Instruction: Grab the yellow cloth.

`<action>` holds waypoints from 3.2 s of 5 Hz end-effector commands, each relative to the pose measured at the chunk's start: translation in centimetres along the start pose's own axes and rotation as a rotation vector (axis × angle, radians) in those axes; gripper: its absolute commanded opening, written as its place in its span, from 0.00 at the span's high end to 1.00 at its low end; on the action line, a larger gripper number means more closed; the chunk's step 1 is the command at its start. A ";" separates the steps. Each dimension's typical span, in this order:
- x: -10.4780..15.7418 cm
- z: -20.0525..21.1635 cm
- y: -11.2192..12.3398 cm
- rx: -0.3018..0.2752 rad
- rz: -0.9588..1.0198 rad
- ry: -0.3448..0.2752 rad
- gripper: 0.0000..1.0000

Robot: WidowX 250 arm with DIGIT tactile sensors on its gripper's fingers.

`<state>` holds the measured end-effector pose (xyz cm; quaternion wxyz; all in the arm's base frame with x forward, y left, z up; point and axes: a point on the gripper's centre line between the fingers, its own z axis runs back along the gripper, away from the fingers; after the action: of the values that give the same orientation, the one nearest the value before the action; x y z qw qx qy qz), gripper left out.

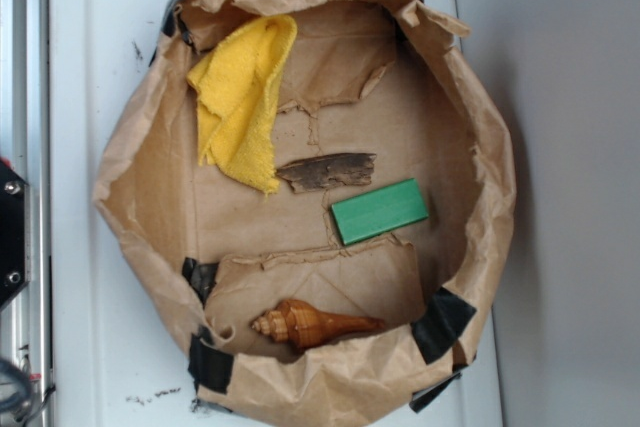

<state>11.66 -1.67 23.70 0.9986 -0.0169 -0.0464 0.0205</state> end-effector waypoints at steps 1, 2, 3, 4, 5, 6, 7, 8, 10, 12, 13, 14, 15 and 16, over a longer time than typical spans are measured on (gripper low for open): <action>0.0 0.0 0.0 0.000 0.000 0.000 0.00; 3.3 -0.3 0.4 -0.056 0.019 -0.025 0.00; 7.0 -1.1 0.8 -0.069 0.082 -0.050 0.00; 9.7 -2.5 1.0 -0.060 0.240 -0.082 0.00; 12.4 -6.1 1.6 -0.011 0.485 -0.092 0.00; 13.1 -7.0 3.3 0.013 0.737 -0.066 0.00; 13.5 -6.9 5.6 0.007 0.842 -0.002 0.00; 13.5 -6.9 5.6 0.007 0.842 -0.002 0.00; 13.5 -6.9 5.6 0.007 0.842 -0.002 0.00; 12.8 -12.5 6.3 0.068 0.864 -0.040 0.00; 11.8 -14.5 6.8 0.059 0.859 -0.078 0.00; 12.2 -15.7 7.0 0.064 0.860 -0.092 0.00; 13.2 -16.9 7.0 0.090 0.876 -0.083 0.00; 13.6 -17.5 7.1 0.122 0.889 -0.097 0.00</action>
<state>26.03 4.78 6.09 0.8901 0.0330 -0.0538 0.4514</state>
